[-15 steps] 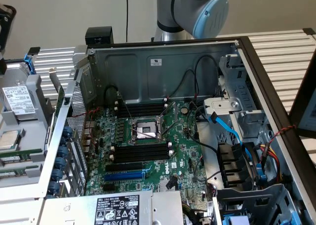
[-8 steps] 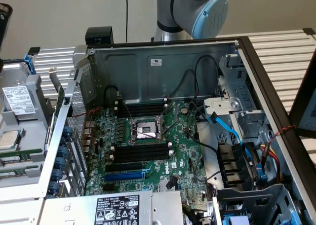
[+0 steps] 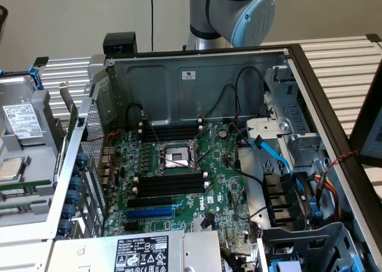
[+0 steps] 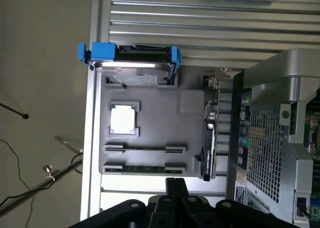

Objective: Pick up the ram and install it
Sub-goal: 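Reach for the ram, then pick up the ram and move it above insertion slot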

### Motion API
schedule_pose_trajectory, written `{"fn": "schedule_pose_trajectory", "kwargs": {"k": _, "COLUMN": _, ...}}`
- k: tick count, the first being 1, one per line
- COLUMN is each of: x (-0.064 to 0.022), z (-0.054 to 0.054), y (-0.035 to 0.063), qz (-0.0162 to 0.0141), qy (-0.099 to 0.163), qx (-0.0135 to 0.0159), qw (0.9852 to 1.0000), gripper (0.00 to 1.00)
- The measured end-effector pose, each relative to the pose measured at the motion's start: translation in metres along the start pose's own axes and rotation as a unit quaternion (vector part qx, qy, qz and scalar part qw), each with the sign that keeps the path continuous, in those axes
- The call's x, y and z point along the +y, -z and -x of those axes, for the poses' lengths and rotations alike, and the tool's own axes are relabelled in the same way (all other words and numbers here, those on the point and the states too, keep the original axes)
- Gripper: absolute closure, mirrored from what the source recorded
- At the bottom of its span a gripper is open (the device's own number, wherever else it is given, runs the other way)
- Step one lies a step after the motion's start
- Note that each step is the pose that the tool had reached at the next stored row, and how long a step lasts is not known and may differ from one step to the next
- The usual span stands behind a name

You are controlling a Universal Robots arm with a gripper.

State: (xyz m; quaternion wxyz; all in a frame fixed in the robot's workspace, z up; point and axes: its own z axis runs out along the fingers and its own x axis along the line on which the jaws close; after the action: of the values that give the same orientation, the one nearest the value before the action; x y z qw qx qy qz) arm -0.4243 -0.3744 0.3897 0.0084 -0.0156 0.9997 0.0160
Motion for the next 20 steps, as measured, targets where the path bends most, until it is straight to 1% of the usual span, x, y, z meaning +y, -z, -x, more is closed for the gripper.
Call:
{"fn": "schedule_pose_trajectory", "kwargs": {"k": 8, "x": 0.0001, "z": -0.0015, "y": 0.0000, "qz": 0.0000, "qy": 0.002, "qx": 0.0001, "qw": 1.0000, "gripper": 0.89}}
{"fn": "schedule_pose_trajectory", "kwargs": {"k": 16, "x": 0.0003, "z": -0.0044, "y": 0.0000, "qz": 0.0004, "qy": 0.026, "qx": 0.0001, "qw": 0.9997, "gripper": 0.89}}
{"fn": "schedule_pose_trajectory", "kwargs": {"k": 18, "x": 0.0004, "z": -0.0047, "y": 0.0000, "qz": 0.0006, "qy": 0.036, "qx": 0.0003, "qw": 0.9994, "gripper": 0.89}}
{"fn": "schedule_pose_trajectory", "kwargs": {"k": 20, "x": 0.0004, "z": -0.0048, "y": 0.0000, "qz": 0.0009, "qy": 0.052, "qx": 0.0009, "qw": 0.9986, "gripper": 0.89}}
